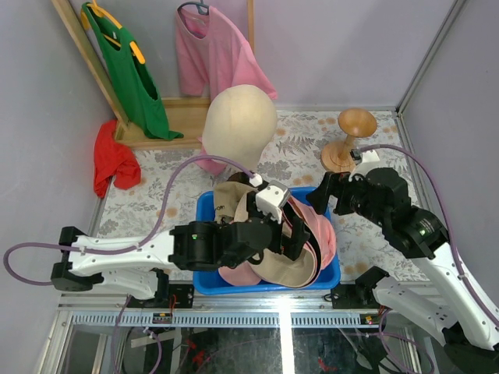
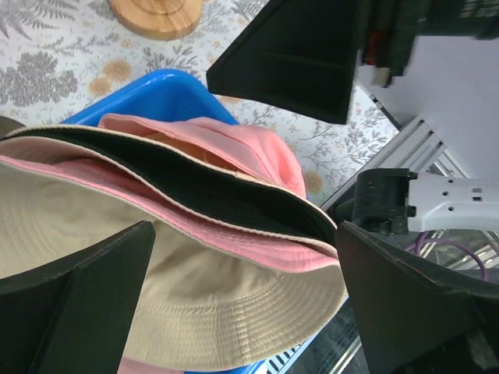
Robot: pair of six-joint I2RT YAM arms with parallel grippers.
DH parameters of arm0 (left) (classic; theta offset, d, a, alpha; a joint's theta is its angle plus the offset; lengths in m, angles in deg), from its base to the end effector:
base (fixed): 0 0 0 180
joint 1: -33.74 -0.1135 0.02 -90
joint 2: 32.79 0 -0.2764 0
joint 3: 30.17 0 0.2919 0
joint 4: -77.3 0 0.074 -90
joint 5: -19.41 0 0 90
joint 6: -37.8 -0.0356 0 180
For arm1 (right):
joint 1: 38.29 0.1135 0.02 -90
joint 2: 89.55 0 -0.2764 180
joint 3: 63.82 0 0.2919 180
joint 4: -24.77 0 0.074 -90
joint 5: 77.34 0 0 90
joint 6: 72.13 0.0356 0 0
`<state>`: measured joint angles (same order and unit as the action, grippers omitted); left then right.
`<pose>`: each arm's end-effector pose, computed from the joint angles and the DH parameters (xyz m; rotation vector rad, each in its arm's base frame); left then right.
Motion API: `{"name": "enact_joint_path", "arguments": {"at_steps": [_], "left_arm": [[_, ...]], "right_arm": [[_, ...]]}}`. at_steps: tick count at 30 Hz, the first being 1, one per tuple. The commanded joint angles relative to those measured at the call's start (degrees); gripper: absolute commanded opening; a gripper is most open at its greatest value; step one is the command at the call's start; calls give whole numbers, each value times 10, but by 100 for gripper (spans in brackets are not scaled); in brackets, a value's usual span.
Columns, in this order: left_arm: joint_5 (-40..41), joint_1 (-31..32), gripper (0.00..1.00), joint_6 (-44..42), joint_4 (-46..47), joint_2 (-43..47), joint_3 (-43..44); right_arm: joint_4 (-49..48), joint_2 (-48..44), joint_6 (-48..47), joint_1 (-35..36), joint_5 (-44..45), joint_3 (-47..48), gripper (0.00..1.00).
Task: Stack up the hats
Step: Pick up the hat from the bin.
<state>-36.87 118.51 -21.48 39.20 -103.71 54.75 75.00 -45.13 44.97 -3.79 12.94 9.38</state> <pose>0.0477 -0.3044 0.4030 0.5465 1.9171 -0.7559 0.1488 0.1021 0.4074 -0.1265 2.0078 0.6978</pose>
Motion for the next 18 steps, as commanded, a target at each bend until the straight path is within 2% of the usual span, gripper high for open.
{"name": "enact_joint_path", "arguments": {"at_steps": [1,5,9,18], "left_arm": [[57,3,100,71,33,-25,0],[108,1,100,133,28,-23,-14],[139,1,95,174,31,-10,-33],[122,-1,83,200,45,-26,-41]], "right_arm": [[12,-23,2,3,-41,-3,95],[25,-37,1,3,-57,-5,88],[32,-51,4,3,-71,-11,81],[41,-64,10,3,-99,-12,72]]}}
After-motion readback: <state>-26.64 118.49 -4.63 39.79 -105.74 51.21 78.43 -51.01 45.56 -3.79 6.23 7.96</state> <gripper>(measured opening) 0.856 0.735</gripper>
